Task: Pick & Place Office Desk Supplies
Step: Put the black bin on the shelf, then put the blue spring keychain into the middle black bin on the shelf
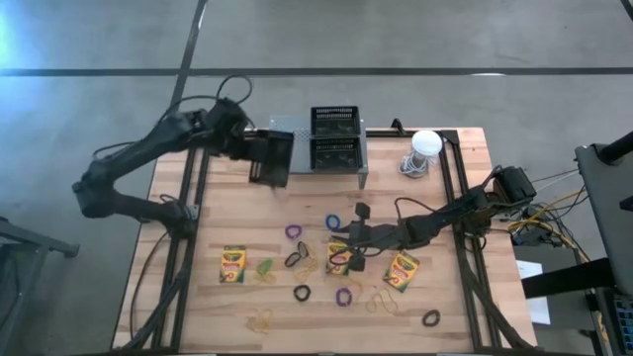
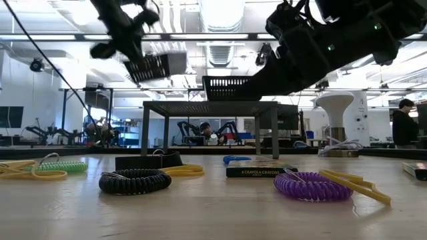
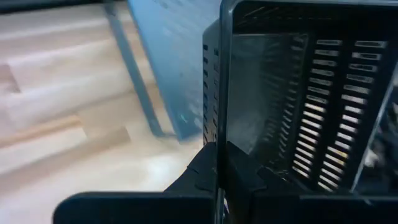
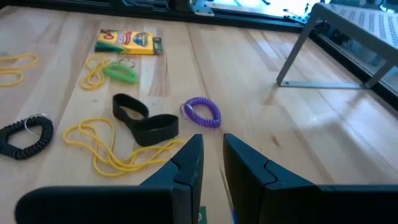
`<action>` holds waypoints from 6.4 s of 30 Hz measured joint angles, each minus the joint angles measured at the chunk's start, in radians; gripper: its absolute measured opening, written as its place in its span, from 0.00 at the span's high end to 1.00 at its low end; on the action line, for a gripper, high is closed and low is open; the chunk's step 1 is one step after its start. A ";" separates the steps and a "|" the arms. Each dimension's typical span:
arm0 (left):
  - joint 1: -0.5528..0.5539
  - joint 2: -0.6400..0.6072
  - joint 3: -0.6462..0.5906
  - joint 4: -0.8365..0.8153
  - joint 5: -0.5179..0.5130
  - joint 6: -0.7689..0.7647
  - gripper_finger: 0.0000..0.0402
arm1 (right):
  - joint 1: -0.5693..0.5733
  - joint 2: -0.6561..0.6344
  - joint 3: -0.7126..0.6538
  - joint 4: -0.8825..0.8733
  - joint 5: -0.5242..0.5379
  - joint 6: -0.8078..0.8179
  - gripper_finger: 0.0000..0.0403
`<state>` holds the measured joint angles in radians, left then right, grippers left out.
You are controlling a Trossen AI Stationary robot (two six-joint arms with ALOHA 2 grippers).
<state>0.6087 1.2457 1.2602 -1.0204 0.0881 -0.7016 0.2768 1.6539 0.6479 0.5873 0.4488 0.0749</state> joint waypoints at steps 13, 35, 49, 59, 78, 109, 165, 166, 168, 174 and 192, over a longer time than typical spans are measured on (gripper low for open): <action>0.154 0.292 0.167 0.034 0.115 0.100 0.95 | 0.003 -0.003 0.018 0.003 -0.001 0.008 0.86; 0.164 0.378 0.226 0.051 0.113 0.041 0.91 | 0.035 -0.064 0.018 0.011 -0.004 -0.049 0.86; 0.173 0.370 0.237 0.064 0.112 0.094 0.78 | 0.073 -0.064 0.030 0.026 -0.003 -0.052 0.86; 0.157 0.208 0.211 0.054 0.090 0.245 0.78 | 0.070 -0.064 0.029 0.021 0.049 0.072 0.86; -0.621 -0.125 -0.619 0.899 -0.184 0.362 0.78 | 0.009 -0.018 0.029 -0.181 0.043 0.367 0.70; -0.754 -0.066 -1.009 1.626 -0.359 0.542 0.78 | -0.163 0.302 0.422 -0.745 -0.174 0.342 0.79; -0.747 0.026 -0.810 1.455 -0.102 0.789 0.97 | -0.208 0.138 0.373 -0.147 -0.588 0.105 0.86; -0.747 0.013 -0.789 1.393 -0.101 0.771 0.97 | -0.209 0.133 0.375 -0.154 -0.588 0.104 0.84; -0.747 -0.014 -0.731 1.236 -0.102 0.736 0.95 | -0.212 0.119 0.381 -0.166 -0.588 0.083 0.80; -0.742 -0.047 -0.469 0.756 -0.145 0.711 0.94 | -0.216 0.044 0.376 -0.325 -0.508 0.034 0.72; -0.024 0.180 0.036 0.420 -0.155 0.753 0.94 | -0.055 -0.022 0.293 -0.345 -0.139 0.042 0.79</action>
<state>0.5851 1.4261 1.2962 -0.6000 -0.0669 0.0517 0.2215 1.6322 0.9411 0.2421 0.3097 0.1172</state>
